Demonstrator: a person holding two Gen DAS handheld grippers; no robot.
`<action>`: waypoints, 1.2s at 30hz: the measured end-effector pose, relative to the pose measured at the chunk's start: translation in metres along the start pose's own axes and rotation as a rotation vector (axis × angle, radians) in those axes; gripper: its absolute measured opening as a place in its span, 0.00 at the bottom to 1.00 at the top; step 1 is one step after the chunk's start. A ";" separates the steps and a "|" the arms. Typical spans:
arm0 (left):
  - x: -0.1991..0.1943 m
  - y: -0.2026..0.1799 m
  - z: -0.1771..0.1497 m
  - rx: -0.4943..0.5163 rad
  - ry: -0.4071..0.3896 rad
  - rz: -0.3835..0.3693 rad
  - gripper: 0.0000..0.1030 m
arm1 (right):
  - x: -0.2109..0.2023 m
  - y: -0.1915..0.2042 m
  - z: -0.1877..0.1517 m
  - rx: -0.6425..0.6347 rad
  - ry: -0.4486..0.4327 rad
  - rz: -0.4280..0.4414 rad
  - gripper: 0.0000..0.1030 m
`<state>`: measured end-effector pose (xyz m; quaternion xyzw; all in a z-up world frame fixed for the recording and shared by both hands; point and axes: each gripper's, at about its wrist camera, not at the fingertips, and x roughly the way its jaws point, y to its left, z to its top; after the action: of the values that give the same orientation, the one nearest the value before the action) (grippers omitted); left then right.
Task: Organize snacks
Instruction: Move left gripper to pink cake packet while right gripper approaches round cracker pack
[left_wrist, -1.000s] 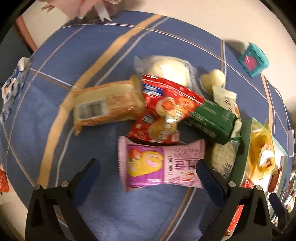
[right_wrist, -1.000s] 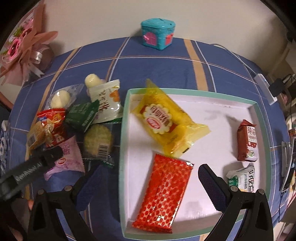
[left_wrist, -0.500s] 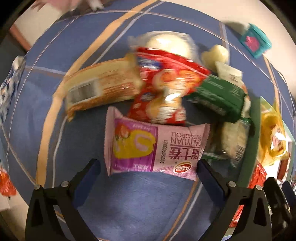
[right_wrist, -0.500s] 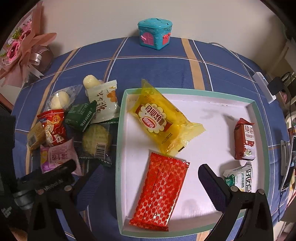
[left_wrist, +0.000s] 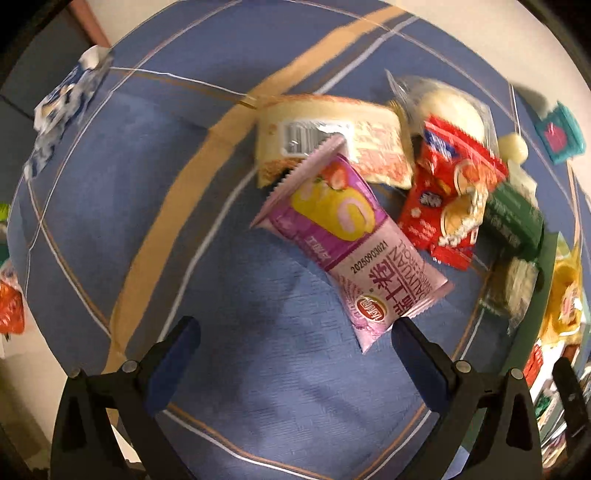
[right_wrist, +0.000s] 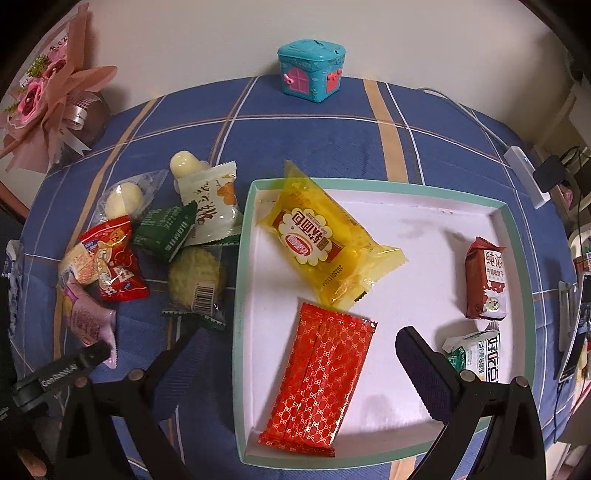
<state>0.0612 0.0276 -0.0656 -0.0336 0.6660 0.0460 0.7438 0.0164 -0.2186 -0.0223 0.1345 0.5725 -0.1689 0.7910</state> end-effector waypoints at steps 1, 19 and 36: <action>-0.002 0.003 0.000 -0.005 -0.007 -0.009 1.00 | 0.000 0.000 0.000 -0.002 0.002 0.000 1.00; 0.003 0.003 0.051 -0.099 -0.096 -0.139 0.99 | 0.005 0.007 -0.003 -0.032 0.002 0.001 1.00; -0.001 -0.001 0.058 -0.061 -0.090 -0.093 0.79 | -0.001 0.020 -0.002 -0.045 -0.048 0.062 1.00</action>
<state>0.1188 0.0330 -0.0580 -0.0852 0.6280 0.0330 0.7728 0.0228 -0.1997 -0.0211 0.1301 0.5528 -0.1345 0.8121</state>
